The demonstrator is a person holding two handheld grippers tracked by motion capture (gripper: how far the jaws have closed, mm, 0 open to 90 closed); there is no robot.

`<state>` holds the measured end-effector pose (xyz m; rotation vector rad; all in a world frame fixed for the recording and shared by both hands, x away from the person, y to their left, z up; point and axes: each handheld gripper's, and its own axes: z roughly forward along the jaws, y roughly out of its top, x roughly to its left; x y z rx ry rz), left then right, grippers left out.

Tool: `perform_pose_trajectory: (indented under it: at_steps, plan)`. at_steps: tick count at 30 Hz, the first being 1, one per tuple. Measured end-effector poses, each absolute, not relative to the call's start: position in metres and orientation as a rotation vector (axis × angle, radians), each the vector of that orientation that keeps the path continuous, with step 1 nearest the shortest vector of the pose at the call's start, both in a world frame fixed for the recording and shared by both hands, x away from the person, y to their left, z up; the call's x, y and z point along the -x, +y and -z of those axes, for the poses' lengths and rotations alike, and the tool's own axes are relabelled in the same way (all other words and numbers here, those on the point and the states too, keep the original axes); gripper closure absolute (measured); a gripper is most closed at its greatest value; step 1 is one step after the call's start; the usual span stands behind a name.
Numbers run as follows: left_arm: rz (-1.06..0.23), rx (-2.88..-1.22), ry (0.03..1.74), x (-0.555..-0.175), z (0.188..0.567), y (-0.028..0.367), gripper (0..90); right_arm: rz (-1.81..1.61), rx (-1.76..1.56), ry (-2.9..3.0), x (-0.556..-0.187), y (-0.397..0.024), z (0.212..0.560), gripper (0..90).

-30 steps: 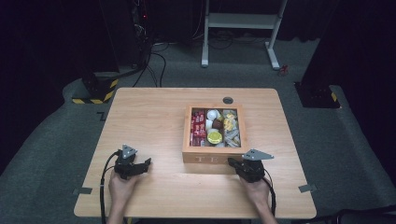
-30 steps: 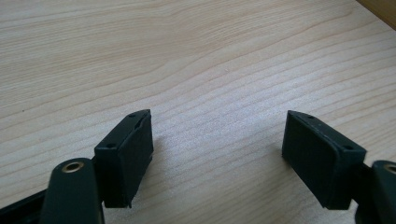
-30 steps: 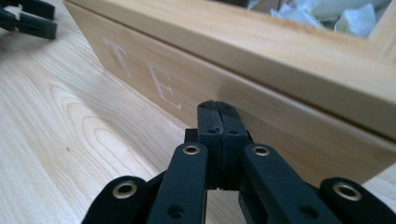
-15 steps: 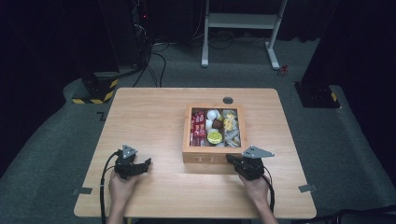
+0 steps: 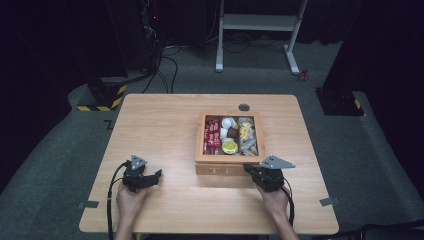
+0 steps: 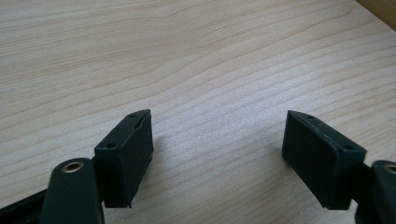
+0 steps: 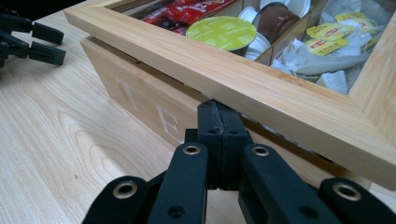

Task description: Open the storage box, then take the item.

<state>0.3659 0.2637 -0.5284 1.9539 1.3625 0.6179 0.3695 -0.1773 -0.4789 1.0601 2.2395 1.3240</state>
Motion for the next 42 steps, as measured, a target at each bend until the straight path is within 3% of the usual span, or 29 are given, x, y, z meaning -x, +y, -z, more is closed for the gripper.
perform_pose_trajectory:
  at_steps: [42]
  plan:
    - [-0.617, -1.946, 1.366, -0.367, 0.529, 0.264, 26.5, -1.400, -1.093, 2.152, -0.385, -0.197, 0.438, 90.0]
